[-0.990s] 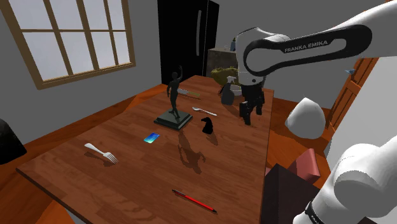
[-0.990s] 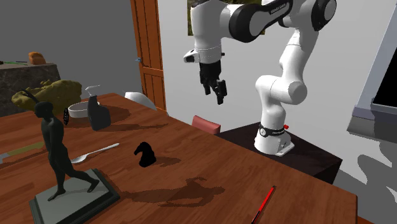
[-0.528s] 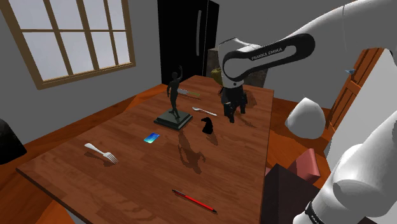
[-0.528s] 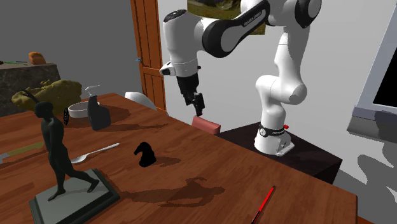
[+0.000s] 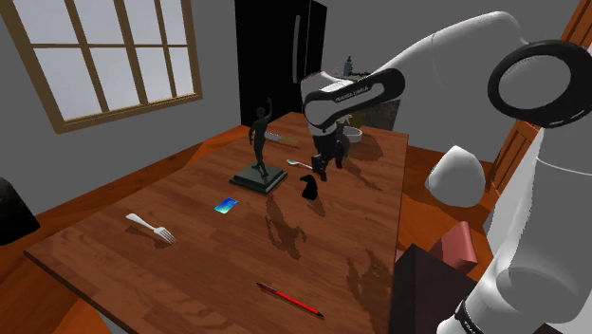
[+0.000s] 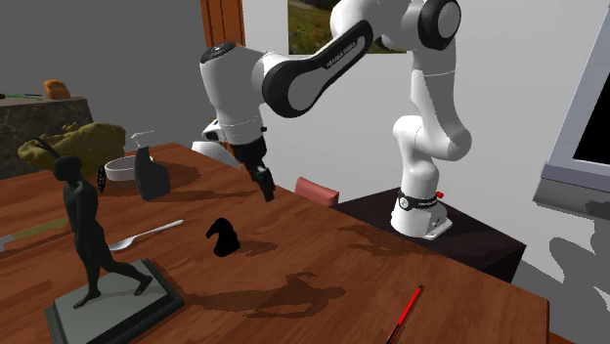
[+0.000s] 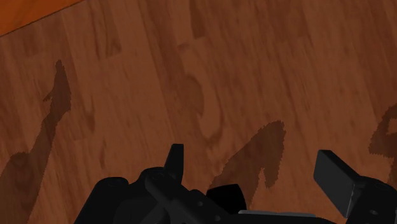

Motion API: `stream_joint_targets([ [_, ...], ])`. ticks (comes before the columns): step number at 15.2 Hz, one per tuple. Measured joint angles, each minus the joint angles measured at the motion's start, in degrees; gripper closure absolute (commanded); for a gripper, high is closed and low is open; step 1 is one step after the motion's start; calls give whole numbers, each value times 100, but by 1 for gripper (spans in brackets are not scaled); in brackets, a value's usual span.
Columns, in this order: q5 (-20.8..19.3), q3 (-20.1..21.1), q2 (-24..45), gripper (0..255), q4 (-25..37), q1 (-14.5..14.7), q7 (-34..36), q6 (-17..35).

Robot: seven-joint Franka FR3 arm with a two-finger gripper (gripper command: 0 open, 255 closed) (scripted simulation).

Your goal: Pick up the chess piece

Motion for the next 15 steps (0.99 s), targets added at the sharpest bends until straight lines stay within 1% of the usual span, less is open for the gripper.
stream_joint_targets([
  [5,-111,-20,1150,0,1219,20,-61,-71],
  [9,-177,-50,2082,0,2386,36,-168,-305],
  [11,-193,-58,2277,0,2506,37,-164,-231],
  [15,-209,-60,2435,0,2450,43,-111,-24],
])
